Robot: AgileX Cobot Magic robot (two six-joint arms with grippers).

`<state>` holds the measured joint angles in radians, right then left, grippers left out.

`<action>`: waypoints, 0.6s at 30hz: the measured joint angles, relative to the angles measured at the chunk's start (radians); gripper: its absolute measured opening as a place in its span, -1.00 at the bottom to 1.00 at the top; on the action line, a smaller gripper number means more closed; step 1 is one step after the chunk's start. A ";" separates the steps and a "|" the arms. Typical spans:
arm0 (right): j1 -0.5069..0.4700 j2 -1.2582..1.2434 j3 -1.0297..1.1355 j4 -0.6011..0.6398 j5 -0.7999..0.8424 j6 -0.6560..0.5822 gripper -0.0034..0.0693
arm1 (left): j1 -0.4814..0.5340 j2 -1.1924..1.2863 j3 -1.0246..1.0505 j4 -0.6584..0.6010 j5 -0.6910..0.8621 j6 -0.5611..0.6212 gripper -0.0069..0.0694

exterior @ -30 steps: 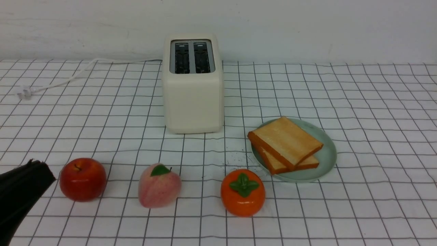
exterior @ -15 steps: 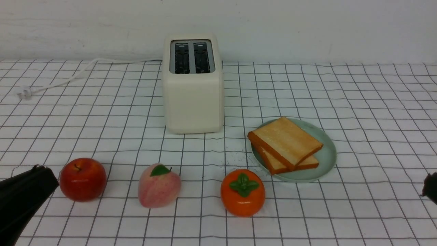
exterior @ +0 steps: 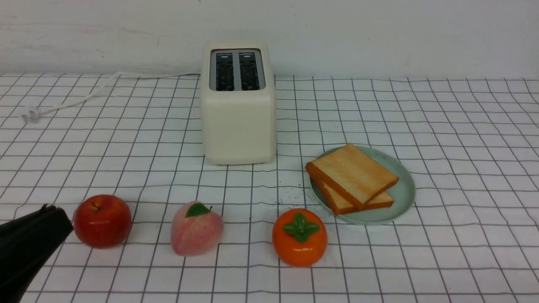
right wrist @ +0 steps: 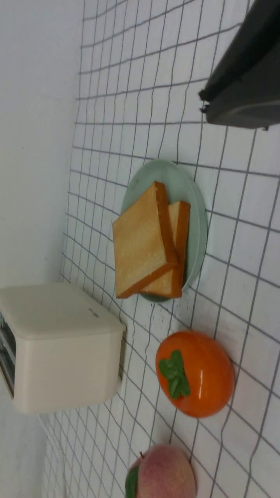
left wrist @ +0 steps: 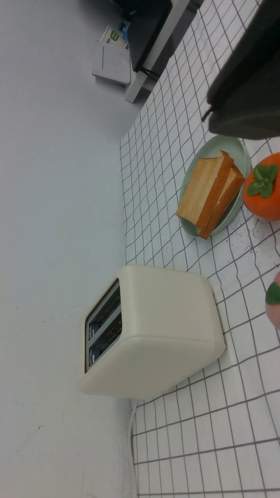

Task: Take toasted bread from bread machine on white checkered table place on plate.

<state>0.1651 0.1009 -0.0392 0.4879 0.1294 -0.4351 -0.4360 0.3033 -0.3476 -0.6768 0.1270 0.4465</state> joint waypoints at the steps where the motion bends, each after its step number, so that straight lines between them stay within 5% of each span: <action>1: -0.002 -0.013 0.012 -0.002 -0.004 0.000 -0.96 | 0.000 0.000 0.000 0.000 0.000 0.000 -0.81; 13: -0.073 -0.111 0.065 -0.084 0.129 0.029 -0.96 | 0.000 0.000 0.000 0.000 0.001 0.000 -0.78; 18: -0.074 -0.111 0.065 -0.283 0.187 0.249 -0.96 | 0.000 0.000 0.000 0.000 0.002 0.000 -0.78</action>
<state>0.0909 -0.0099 0.0262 0.2046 0.3162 -0.1862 -0.4360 0.3033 -0.3476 -0.6768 0.1287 0.4465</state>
